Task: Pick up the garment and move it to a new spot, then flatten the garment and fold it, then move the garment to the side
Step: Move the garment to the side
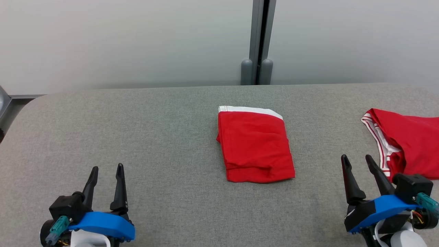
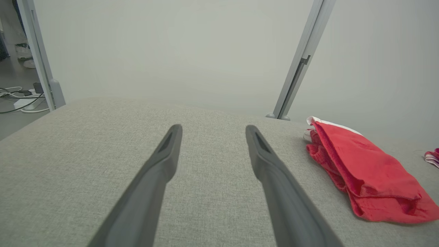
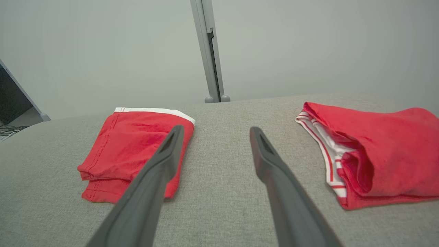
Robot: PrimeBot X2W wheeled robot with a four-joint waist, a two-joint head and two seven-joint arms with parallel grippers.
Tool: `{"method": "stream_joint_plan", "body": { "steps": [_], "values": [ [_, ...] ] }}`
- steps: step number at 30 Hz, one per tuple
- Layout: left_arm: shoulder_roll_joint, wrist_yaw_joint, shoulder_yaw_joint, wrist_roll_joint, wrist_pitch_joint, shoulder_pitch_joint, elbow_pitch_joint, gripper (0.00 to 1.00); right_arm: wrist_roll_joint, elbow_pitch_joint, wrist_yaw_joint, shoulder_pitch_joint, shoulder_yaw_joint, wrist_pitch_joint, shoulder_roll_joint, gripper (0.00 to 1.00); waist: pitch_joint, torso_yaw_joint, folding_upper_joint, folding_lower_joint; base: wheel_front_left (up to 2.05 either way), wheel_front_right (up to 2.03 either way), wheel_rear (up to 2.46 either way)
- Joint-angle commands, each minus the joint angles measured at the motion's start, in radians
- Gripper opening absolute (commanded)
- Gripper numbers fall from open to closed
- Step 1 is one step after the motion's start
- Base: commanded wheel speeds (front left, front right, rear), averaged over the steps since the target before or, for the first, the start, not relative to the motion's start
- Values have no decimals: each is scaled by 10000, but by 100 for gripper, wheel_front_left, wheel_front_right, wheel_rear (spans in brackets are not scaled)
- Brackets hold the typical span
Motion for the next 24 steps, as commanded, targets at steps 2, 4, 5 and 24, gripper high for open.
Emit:
{"method": "stream_joint_plan", "body": {
  "steps": [2,4,5,24],
  "values": [
    [-33,-16,41,79,-44,-116,-42,100,44,34,1,-88,-1,34,-70,100,35,4,-1,0,0,0,0],
    [-48,-18,32,86,-44,-144,-48,100,38,24,1,-98,3,53,-66,100,50,8,-1,0,0,0,0],
    [-62,-20,19,90,-44,-171,-52,100,32,1,1,-114,3,53,-61,100,65,15,-1,0,0,0,0],
    [-207,-59,-348,357,-44,-1262,-528,100,156,2193,1,-4438,570,3986,177,100,1518,627,-1,0,0,0,0]
  ]
}}
